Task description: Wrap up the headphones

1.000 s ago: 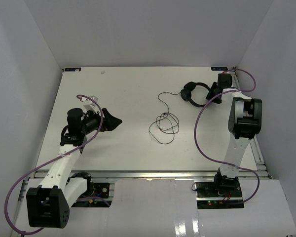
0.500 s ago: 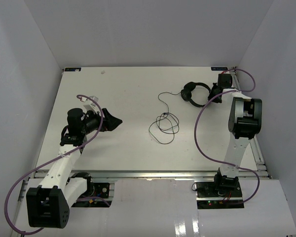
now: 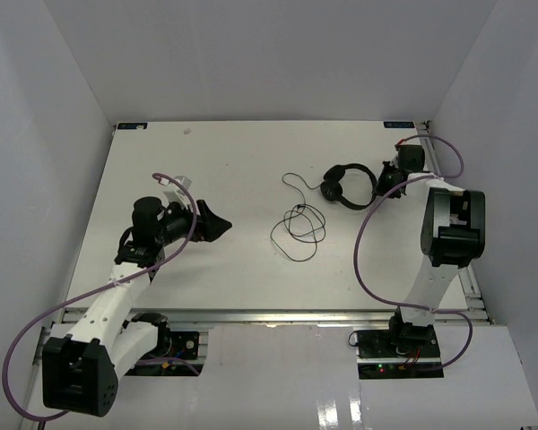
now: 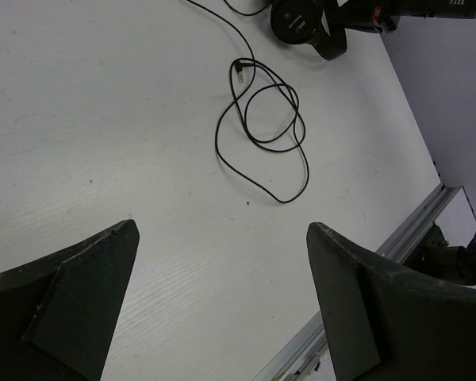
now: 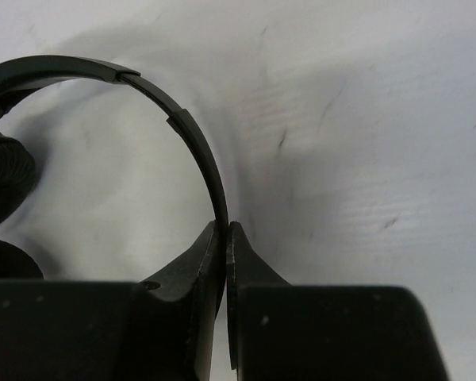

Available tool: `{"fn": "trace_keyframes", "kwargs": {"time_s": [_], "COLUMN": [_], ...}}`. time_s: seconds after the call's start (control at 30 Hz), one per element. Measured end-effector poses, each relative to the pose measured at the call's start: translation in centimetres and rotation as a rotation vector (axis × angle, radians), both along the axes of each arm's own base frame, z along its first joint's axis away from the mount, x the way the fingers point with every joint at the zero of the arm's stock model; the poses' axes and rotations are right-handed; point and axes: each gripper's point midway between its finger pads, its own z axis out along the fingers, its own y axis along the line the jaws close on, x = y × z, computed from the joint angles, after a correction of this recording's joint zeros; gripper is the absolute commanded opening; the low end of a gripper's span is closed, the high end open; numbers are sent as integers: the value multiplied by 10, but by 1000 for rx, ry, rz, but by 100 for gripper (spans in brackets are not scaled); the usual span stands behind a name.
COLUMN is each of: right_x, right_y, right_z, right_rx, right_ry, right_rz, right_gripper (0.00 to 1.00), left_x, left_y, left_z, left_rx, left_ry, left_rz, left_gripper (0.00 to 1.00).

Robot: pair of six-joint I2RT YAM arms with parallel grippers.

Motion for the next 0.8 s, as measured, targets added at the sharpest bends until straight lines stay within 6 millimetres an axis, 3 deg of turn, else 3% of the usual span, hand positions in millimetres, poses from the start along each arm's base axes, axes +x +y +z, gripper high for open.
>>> {"fn": "trace_keyframes", "kwargs": {"time_s": [0.1, 0.23, 0.47, 0.63, 0.8], "right_x": [-29, -59, -131, -171, -195], "right_y": [17, 42, 76, 88, 93], "right_z": [20, 64, 120, 154, 181], "right_rx": [46, 101, 129, 99, 62], "right_ry": [-17, -115, -274, -378, -458], "right_rz": [98, 263, 566, 703, 781], "right_gripper": [8, 8, 8, 8, 8], "left_x": [-10, -28, -56, -81, -107], "left_y": [-19, -45, -67, -89, -114], "left_z": [-1, 1, 22, 34, 25], "left_rx": [17, 30, 6, -18, 8], "left_ry": [-11, -32, -109, -158, -164], "left_rz": [-63, -155, -250, -353, -475], "left_gripper": [98, 98, 98, 98, 98]}}
